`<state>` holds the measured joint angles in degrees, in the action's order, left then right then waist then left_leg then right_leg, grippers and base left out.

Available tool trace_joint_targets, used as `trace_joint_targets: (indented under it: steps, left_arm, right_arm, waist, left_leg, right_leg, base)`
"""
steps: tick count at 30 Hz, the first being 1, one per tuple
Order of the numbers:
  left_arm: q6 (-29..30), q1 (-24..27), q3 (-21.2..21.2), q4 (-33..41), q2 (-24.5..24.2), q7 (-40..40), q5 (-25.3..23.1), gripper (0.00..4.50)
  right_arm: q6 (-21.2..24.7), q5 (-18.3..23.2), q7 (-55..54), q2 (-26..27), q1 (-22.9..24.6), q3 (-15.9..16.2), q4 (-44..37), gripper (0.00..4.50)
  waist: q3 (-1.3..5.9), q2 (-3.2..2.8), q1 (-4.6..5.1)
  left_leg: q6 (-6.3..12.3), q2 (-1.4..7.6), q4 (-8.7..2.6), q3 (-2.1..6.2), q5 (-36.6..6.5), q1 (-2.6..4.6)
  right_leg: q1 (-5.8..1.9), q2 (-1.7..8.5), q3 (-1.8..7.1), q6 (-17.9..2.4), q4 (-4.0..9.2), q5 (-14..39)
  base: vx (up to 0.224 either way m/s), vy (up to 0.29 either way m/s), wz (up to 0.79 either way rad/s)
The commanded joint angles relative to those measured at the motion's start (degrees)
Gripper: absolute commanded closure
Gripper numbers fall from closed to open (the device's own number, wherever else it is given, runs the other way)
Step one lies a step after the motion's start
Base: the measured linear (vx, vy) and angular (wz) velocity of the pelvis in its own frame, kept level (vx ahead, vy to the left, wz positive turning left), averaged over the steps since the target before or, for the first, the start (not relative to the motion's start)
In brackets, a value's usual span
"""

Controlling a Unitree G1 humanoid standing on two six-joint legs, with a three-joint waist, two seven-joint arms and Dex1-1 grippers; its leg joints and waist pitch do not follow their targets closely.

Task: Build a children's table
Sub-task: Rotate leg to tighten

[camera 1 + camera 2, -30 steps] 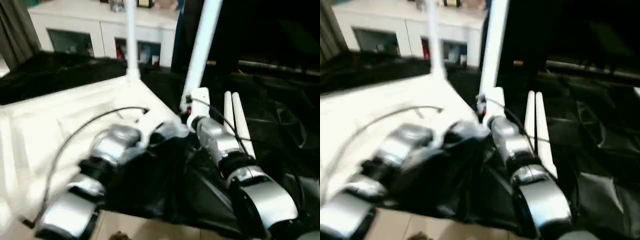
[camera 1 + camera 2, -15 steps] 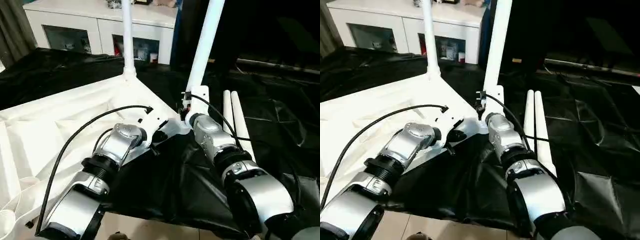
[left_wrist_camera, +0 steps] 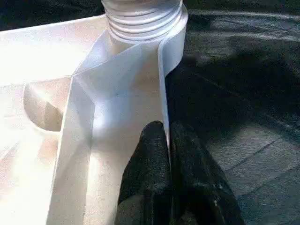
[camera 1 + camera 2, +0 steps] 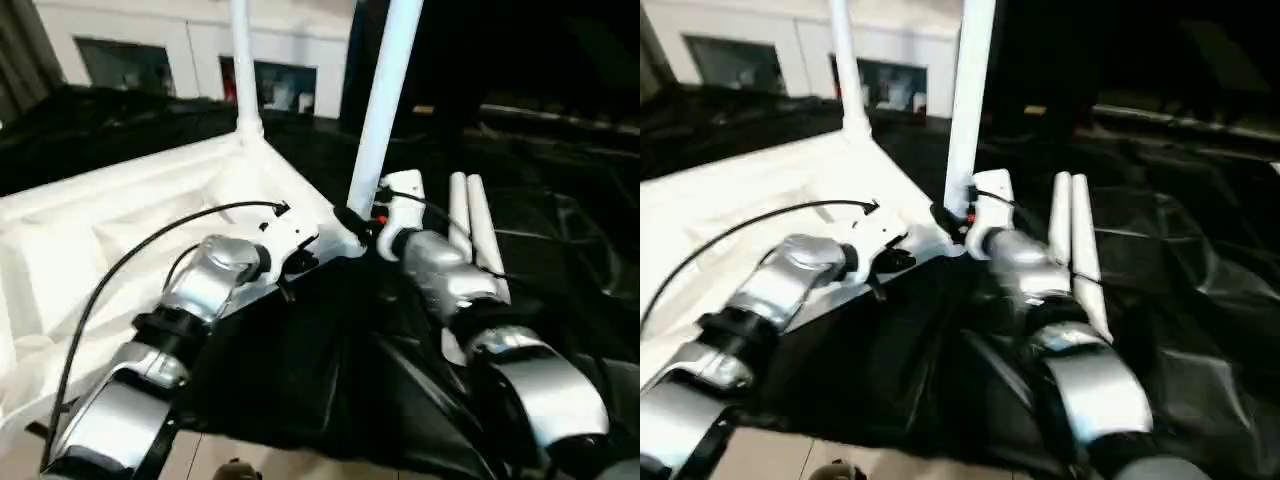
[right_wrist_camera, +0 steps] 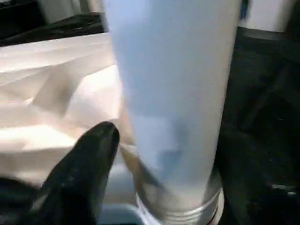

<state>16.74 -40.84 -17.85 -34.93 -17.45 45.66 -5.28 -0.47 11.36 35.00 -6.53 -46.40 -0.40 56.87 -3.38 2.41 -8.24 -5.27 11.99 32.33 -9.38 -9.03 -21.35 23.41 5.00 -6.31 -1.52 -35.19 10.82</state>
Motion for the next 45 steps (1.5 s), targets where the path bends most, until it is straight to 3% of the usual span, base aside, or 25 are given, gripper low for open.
trace_joint_targets:
  steps: [1, 3, 6, 9, 13, 15, 20, 21, 22, 27, 31, 32, 40, 45]
  left_arm:
    - [-4.4, 1.3, -1.2, 3.1, -1.7, 4.1, 0.2, 4.50]
    - [-4.3, 2.2, -1.5, 4.9, -2.9, 6.5, 0.7, 4.50]
    - [-6.2, 4.4, -2.0, 8.2, -5.1, 11.4, 2.1, 4.50]
    - [-8.9, 6.8, -2.7, 12.0, -7.7, 15.9, 3.5, 4.50]
    - [-9.1, 7.5, -2.5, 13.7, -8.7, 17.7, 4.3, 4.50]
    - [-8.9, 8.2, -2.1, 15.0, -9.3, 19.0, 5.2, 4.50]
    - [-8.7, 8.9, -1.1, 16.0, -9.8, 18.9, 5.1, 4.50]
    - [-8.6, 9.2, -1.0, 16.3, -10.0, 18.9, 5.3, 4.50]
    - [-8.5, 9.3, -1.0, 16.5, -10.1, 18.9, 5.4, 4.50]
    - [-7.7, 10.4, -0.8, 18.0, -10.2, 19.0, 5.5, 4.50]
    - [-7.5, 10.7, -0.8, 18.3, -10.3, 18.9, 5.6, 4.50]
    - [-7.4, 10.8, -0.8, 18.4, -10.4, 18.9, 5.6, 4.50]
    - [-6.8, 11.2, -0.7, 19.2, -10.8, 19.2, 5.8, 4.50]
    - [-6.7, 11.2, -0.7, 19.2, -11.1, 19.5, 5.8, 4.50]
  right_arm:
    - [1.7, 0.4, 7.7, -2.6, 3.2, 2.5, -6.2, 0.67]
    - [1.8, -0.1, 10.2, -4.2, 4.7, 3.5, -8.3, 0.54]
    - [2.2, -0.5, 15.5, -6.9, 7.2, 4.8, -12.5, 0.54]
    - [2.3, -0.3, 21.9, -10.0, 9.9, 6.8, -17.5, 0.54]
    - [3.7, 0.0, 25.4, -11.8, 12.0, 8.3, -22.0, 0.54]
    - [4.2, 0.0, 29.0, -13.6, 14.0, 10.2, -25.4, 0.54]
    - [5.4, -0.1, 33.8, -16.2, 16.9, 12.3, -29.9, 0.54]
    - [5.2, -0.6, 33.4, -16.3, 17.1, 12.2, -30.0, 0.54]
    - [5.2, -0.8, 32.9, -16.2, 17.1, 12.0, -29.9, 0.54]
    - [3.9, -2.0, 30.7, -15.8, 16.4, 11.9, -28.0, 0.54]
    - [3.7, -2.9, 30.3, -16.1, 16.6, 12.4, -27.7, 0.54]
    - [3.8, -3.0, 30.1, -16.1, 16.5, 12.3, -27.5, 0.81]
    - [3.7, -1.6, 26.9, -13.1, 15.8, 9.8, -25.1, 1.54]
    - [3.7, -1.3, 27.1, -12.7, 16.3, 10.1, -25.7, 1.70]
  waist:
    - [4.82, -0.55, 0.22]
    - [4.81, -0.60, 0.16]
    - [4.50, -0.85, 0.20]
    - [4.09, -0.66, 0.05]
    - [3.99, -0.64, 0.02]
    - [3.95, -0.19, 0.05]
    - [4.02, 0.07, -0.21]
    - [4.05, 0.53, -0.17]
    - [4.04, 0.25, -0.20]
    - [4.10, 0.35, 0.07]
    - [4.27, 0.46, 0.04]
    - [4.28, 0.45, 0.03]
    - [4.28, 0.12, 0.07]
    - [4.26, 0.09, 0.16]
  left_leg:
    - [4.03, 1.19, -2.56, -0.18, -2.9, 0.50]
    - [5.08, 1.33, -2.51, -0.25, -3.0, 0.51]
    - [3.83, 1.55, -2.85, -0.35, -6.7, 0.63]
    - [2.22, 1.74, -3.17, -0.48, -10.6, 0.95]
    - [1.50, 1.73, -3.31, -0.49, -12.5, 1.14]
    - [1.45, 1.73, -3.37, -0.46, -12.5, 1.02]
    - [2.43, 1.56, -3.06, -0.52, -10.4, 0.85]
    - [2.58, 1.55, -3.01, -0.55, -10.0, 0.76]
    - [2.55, 1.45, -3.00, -0.48, -9.8, 0.68]
    - [2.08, 1.48, -2.95, -0.47, -9.7, 0.74]
    - [2.73, 1.40, -2.73, -0.52, -7.9, 0.73]
    - [2.93, 1.39, -2.68, -0.52, -7.4, 0.71]
    - [2.28, 1.40, -2.69, -0.47, -8.8, 0.78]
    - [1.95, 1.37, -2.69, -0.45, -9.4, 0.79]
  right_leg:
    - [-4.03, 3.44, 3.36, -14.0, 2.07, -9.3]
    - [-4.19, 3.51, 3.37, -14.1, 2.06, -9.2]
    - [-4.10, 3.74, 3.49, -13.4, 2.69, -3.1]
    - [-3.75, 3.74, 3.72, -12.1, 3.36, 3.7]
    - [-3.52, 3.65, 3.85, -11.3, 3.59, 6.8]
    - [-3.57, 3.77, 3.89, -10.6, 3.80, 8.6]
    - [-3.52, 3.60, 3.90, -10.7, 3.50, 6.7]
    - [-3.60, 3.65, 3.91, -10.5, 3.50, 6.8]
    - [-3.58, 3.73, 3.91, -10.4, 3.45, 7.4]
    - [-3.53, 3.67, 3.87, -10.6, 3.42, 7.5]
    - [-3.63, 3.52, 3.85, -11.1, 3.01, 4.5]
    - [-3.62, 3.50, 3.86, -11.4, 2.87, 3.5]
    - [-3.64, 3.59, 3.88, -11.5, 2.97, 4.9]
    - [-3.68, 3.54, 3.88, -11.5, 2.95, 4.8]
  base:
    - [0.000, 0.000, 0.00]
    - [0.000, 0.000, 0.00]
    - [0.000, 0.000, 0.00]
    - [0.000, 0.000, 0.00]
    - [0.000, 0.000, 0.00]
    - [0.000, 0.000, 0.00]
    - [0.000, 0.000, 0.00]
    - [0.000, 0.000, 0.00]
    - [0.000, 0.000, 0.00]
    - [0.000, 0.000, 0.00]
    - [0.000, 0.000, 0.00]
    - [0.000, 0.000, 0.00]
    - [0.000, 0.000, 0.00]
    - [0.000, 0.000, 0.00]
